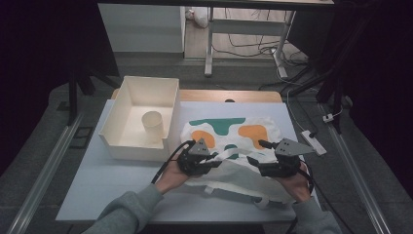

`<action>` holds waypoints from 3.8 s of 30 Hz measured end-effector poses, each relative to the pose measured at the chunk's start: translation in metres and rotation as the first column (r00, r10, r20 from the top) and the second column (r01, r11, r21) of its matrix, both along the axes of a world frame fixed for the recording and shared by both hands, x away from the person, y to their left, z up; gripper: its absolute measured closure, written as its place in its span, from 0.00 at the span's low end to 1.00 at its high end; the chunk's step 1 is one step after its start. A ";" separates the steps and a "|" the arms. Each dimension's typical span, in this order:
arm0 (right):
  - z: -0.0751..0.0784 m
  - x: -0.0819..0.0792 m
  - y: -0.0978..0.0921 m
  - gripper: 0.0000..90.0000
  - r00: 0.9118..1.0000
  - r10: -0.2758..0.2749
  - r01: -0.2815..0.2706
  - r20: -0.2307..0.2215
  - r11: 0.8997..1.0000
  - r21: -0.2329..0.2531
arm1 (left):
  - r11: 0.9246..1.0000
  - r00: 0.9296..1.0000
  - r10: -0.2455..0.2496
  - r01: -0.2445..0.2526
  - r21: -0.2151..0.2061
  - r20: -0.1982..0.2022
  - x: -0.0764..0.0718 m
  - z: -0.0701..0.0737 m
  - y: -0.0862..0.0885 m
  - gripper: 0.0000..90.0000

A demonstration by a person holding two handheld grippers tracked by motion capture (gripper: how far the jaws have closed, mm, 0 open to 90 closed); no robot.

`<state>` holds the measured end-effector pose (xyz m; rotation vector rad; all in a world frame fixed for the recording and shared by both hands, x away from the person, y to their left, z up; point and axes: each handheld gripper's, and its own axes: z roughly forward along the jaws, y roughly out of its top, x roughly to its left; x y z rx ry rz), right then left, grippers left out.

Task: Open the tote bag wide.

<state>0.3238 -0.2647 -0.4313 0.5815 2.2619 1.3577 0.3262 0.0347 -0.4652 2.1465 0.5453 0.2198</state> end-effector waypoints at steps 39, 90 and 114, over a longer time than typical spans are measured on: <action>-0.036 0.022 0.036 0.72 0.989 -0.053 0.016 -0.135 0.966 -0.259 | 0.993 0.991 0.115 -0.115 -0.007 -0.063 0.036 -0.016 -0.003 0.81; -0.038 0.111 0.058 0.90 0.973 -0.110 0.080 -0.201 0.985 -0.152 | 0.983 0.985 0.169 -0.167 -0.073 0.022 0.035 -0.001 0.011 0.57; -0.048 0.115 0.055 0.89 0.964 -0.115 0.080 -0.241 0.985 -0.151 | 0.998 0.998 0.033 -0.031 -0.051 0.045 -0.001 0.019 0.005 0.49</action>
